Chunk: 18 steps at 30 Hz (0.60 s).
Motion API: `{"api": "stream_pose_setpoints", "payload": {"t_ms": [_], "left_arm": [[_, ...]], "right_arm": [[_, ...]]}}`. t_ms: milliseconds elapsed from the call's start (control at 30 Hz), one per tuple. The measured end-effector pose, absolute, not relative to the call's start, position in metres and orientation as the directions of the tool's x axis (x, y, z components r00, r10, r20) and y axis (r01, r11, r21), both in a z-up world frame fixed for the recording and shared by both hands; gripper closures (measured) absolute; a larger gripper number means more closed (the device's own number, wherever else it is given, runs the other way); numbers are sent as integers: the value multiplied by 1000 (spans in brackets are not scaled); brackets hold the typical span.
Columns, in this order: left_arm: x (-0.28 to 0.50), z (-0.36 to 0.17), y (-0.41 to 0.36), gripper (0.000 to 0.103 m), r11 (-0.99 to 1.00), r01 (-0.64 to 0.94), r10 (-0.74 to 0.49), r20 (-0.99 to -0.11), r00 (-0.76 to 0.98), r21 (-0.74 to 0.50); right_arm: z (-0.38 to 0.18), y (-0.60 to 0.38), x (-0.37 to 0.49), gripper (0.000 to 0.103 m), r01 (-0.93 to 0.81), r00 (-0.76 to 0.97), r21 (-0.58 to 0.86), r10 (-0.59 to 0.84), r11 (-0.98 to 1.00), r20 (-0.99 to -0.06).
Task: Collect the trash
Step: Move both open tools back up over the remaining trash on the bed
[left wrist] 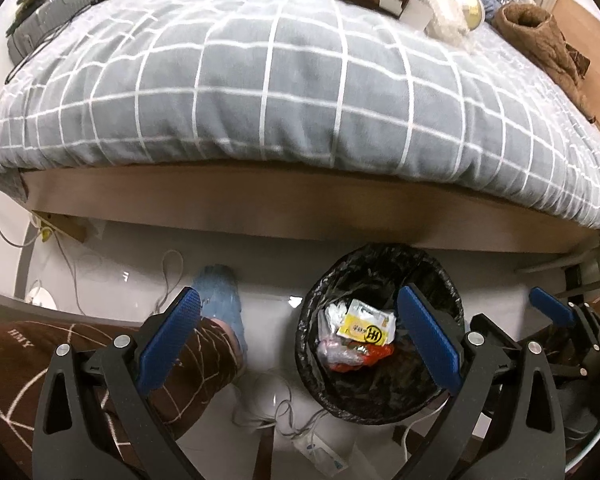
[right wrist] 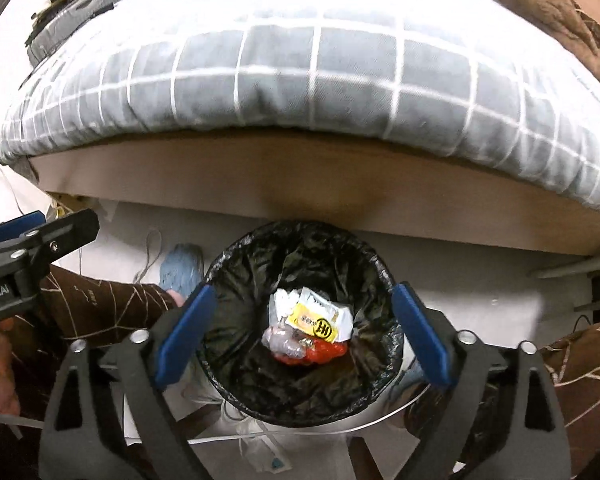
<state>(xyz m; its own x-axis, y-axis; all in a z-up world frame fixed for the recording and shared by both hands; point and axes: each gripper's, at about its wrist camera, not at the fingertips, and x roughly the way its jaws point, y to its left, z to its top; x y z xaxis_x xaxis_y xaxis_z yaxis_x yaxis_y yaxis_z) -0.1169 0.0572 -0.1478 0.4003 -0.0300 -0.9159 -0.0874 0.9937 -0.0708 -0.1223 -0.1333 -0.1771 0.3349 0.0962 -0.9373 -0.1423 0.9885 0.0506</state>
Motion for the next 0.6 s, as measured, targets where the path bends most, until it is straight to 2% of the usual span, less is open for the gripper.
{"api": "stream_pose_setpoints", "payload": {"t_ms": [100,600], "left_arm": [[-117,-138,55,6,994,-85,-30,-909,417,-71],[-111,-86,38,6,998,-39,-25,-872,488,-50]], "right_arm": [[-167,-139,-122,8,-130,362,39,84,991,-929],[-110,-172,-110,8,-76,483,-8,30,997,-875]]}}
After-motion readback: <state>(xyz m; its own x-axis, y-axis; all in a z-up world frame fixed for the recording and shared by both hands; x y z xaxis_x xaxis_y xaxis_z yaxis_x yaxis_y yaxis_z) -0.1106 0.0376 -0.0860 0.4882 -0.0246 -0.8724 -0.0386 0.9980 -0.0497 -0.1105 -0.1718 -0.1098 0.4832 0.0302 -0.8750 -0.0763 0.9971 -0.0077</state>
